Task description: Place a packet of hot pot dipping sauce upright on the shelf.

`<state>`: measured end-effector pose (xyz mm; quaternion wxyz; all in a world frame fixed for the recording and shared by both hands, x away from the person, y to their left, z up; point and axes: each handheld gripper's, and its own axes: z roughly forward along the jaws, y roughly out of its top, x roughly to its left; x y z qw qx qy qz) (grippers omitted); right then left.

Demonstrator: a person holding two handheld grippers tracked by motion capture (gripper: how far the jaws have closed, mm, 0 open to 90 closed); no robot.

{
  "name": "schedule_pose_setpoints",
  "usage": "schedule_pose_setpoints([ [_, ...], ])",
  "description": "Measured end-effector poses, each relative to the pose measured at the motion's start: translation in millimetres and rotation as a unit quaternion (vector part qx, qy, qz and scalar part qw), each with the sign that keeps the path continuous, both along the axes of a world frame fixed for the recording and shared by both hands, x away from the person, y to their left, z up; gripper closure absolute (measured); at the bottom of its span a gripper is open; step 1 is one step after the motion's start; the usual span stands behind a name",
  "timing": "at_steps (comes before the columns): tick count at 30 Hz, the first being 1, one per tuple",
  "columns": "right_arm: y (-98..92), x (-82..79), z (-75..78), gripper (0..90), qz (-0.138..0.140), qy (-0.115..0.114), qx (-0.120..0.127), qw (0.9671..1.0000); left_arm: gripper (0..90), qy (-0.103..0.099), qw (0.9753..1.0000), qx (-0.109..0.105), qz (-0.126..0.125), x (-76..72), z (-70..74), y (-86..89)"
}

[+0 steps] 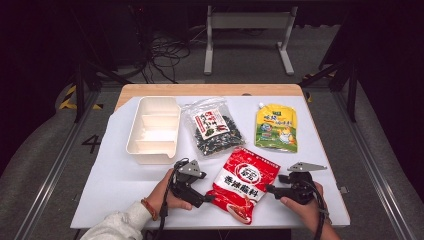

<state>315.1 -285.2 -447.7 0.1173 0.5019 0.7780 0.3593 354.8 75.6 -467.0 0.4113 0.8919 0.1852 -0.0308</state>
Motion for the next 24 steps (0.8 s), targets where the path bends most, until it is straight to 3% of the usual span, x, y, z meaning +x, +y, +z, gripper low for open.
schedule_pose_setpoints([
  [3,-6.2,12.3,-1.7,24.8,0.009,0.006,0.036,0.9993,15.7,0.005,1.0,-0.004,0.0,-0.5,-0.3,0.1],
  [5,-4.2,18.2,-3.0,20.6,0.014,0.004,0.044,0.9989,16.0,0.005,1.0,-0.004,-0.002,-0.6,-0.4,0.0],
  [9,-0.4,26.0,-4.0,21.2,0.021,0.01,0.066,0.9976,16.2,0.002,1.0,-0.002,-0.004,-2.0,-0.3,-0.8],
  [10,1.3,29.0,-4.7,25.2,0.027,0.016,0.082,0.9962,16.4,0.002,1.0,-0.003,-0.003,-2.3,-0.4,-0.7],
  [12,6.8,31.7,-5.0,34.2,0.044,0.015,0.079,0.9958,15.9,0.006,0.9999,-0.006,-0.007,-2.3,-0.5,-0.1],
  [15,7.2,32.9,-6.1,49.7,0.036,0.016,0.092,0.995,15.4,0.011,0.9998,-0.011,-0.01,-2.3,-0.8,0.3],
  [17,5.9,33.5,-5.9,64.4,0.029,0.008,0.075,0.9967,15.5,0.011,0.9998,-0.01,-0.01,-2.7,-0.4,0.4],
  [18,5.9,33.5,-5.9,64.4,0.029,0.008,0.075,0.9967,15.5,0.011,0.9998,-0.01,-0.01,-2.7,-0.4,0.4],
  [19,3.2,33.3,-5.3,72.2,0.026,0.0,0.073,0.997,15.5,0.011,0.9998,-0.009,-0.011,-2.8,-0.2,0.7],
  [20,-2.4,31.6,-2.7,87.0,0.022,-0.014,0.081,0.9964,15.5,0.011,0.9998,-0.009,-0.012,-2.6,0.0,0.8],
  [24,-7.9,24.6,7.2,90.0,0.051,-0.045,0.101,0.9926,14.4,0.017,0.9997,-0.017,-0.005,1.5,2.4,3.4],
])
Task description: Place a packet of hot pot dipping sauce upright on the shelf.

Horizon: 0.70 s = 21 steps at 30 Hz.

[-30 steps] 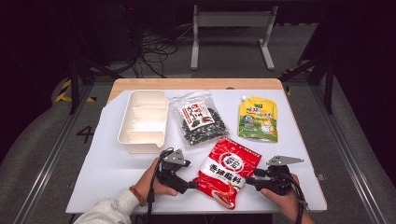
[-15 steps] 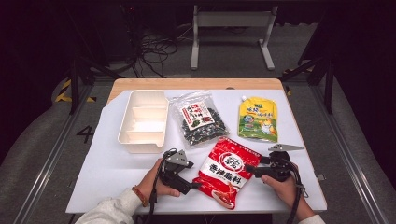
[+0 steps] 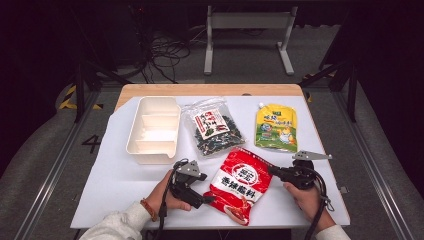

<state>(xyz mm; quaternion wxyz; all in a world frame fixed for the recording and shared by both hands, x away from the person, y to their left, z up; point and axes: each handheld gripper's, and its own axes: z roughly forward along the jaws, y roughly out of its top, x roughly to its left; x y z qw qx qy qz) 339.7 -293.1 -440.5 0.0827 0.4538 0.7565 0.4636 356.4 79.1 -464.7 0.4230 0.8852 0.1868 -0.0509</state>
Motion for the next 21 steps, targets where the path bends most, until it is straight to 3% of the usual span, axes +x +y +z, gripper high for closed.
schedule_pose_setpoints([
  [7,12.6,-15.9,22.0,90.0,0.047,-0.07,-0.014,0.9963,10.6,-0.002,0.9998,-0.021,0.005,4.6,7.9,0.9],
  [11,11.8,-22.1,32.3,90.0,0.055,-0.097,-0.004,0.9938,10.2,-0.005,0.9998,-0.021,0.001,6.8,10.6,-4.7],
  [13,12.2,-26.1,43.6,90.0,0.065,-0.123,0.003,0.9902,10.2,-0.003,0.9997,-0.024,-0.005,9.4,13.2,-10.7],
  [21,28.1,-23.0,59.9,90.0,0.085,-0.168,0.0,0.9822,10.2,-0.008,0.9988,-0.046,-0.01,17.2,21.9,-24.9],
])
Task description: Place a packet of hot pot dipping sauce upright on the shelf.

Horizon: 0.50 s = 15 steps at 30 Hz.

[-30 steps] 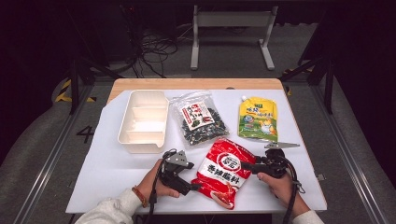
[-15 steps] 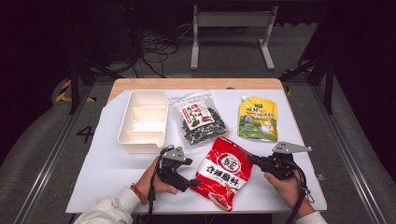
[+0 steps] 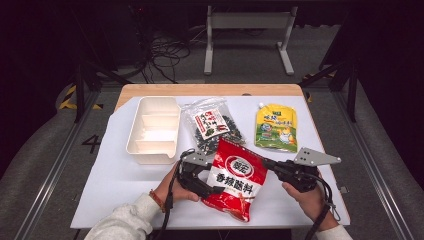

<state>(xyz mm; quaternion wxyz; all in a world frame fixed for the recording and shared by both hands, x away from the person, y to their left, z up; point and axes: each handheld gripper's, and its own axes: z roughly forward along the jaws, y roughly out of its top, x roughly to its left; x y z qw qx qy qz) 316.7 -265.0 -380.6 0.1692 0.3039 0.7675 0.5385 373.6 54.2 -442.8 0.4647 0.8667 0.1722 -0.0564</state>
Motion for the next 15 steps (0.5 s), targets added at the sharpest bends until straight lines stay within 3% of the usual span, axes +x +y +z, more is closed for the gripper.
schedule_pose_setpoints([
  [3,5.0,4.3,6.8,90.0,0.001,-0.019,-0.003,0.9998,11.2,0.006,0.9999,-0.008,0.005,4.1,1.3,-1.2],
  [6,9.9,8.2,9.2,90.0,0.008,-0.029,0.003,0.9995,15.8,-0.003,0.9998,-0.014,0.015,6.0,3.4,-3.1],
  [9,14.9,10.4,11.3,90.0,0.01,-0.037,0.009,0.9992,26.6,-0.009,0.9994,-0.028,0.016,7.6,7.1,-4.5],
  [12,17.8,10.0,15.9,90.0,0.014,-0.046,0.016,0.9987,42.8,-0.009,0.9989,-0.043,0.013,9.5,10.3,-4.7],
  [15,20.9,8.1,18.9,90.0,0.018,-0.053,0.018,0.9983,60.1,-0.027,0.9977,-0.062,0.003,8.9,13.9,-4.8],
])
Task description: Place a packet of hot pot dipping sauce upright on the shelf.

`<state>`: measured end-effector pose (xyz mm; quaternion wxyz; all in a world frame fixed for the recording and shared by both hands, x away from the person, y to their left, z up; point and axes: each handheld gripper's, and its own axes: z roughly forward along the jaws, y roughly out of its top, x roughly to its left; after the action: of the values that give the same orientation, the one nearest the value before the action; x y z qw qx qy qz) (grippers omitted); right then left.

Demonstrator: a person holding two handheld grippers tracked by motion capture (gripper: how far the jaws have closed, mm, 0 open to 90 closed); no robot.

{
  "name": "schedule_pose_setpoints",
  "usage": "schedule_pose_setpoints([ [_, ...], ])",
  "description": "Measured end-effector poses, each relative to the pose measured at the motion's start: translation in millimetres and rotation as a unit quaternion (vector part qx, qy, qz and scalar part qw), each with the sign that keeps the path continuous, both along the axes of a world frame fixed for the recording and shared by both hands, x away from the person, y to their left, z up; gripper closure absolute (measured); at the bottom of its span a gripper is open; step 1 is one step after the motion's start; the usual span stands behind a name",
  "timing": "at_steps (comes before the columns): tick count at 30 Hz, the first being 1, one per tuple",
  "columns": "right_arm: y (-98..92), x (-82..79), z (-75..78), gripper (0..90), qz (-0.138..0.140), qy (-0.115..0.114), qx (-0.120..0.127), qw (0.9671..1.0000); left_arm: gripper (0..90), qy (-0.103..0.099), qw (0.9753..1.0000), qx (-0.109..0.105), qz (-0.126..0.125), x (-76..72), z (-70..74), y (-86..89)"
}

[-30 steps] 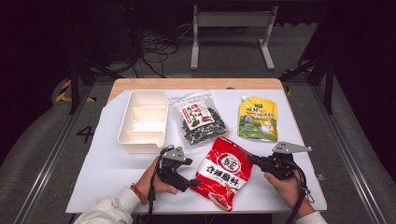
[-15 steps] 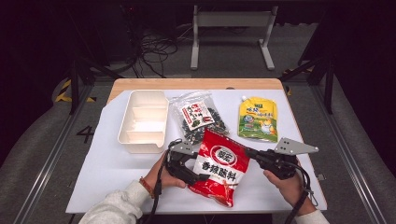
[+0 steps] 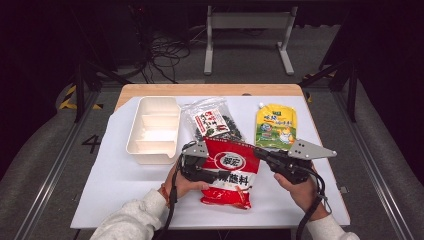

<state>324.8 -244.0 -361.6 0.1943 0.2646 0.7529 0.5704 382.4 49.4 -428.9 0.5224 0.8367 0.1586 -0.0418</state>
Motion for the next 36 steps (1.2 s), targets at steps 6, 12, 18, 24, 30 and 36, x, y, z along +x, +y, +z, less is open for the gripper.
schedule_pose_setpoints([
  [6,-0.1,-1.0,-0.9,90.0,-0.007,0.005,0.004,1.0,89.0,-0.031,0.9993,-0.005,-0.018,-6.2,7.3,-0.7],
  [12,0.7,-2.3,-0.3,90.0,-0.011,0.0,0.003,0.9999,89.9,-0.038,0.9992,-0.004,-0.016,-7.3,8.6,0.2],
  [18,0.5,-2.7,-1.0,79.2,-0.027,0.007,0.001,0.9996,90.0,-0.051,0.9986,-0.008,-0.008,-9.6,11.2,2.2],
  [24,-16.0,-12.5,-21.5,43.8,-0.032,0.067,-0.041,0.9964,90.0,-0.071,0.9973,-0.016,-0.001,-13.9,20.6,8.2],
  [30,-37.6,-31.1,-40.9,36.4,-0.036,0.103,-0.089,0.99,90.0,-0.087,0.9955,-0.036,0.003,-15.1,30.7,18.9],
  [36,-41.8,-40.9,-54.9,34.6,-0.034,0.114,-0.124,0.9852,90.0,-0.103,0.9935,-0.049,0.008,-17.2,41.3,26.3],
])
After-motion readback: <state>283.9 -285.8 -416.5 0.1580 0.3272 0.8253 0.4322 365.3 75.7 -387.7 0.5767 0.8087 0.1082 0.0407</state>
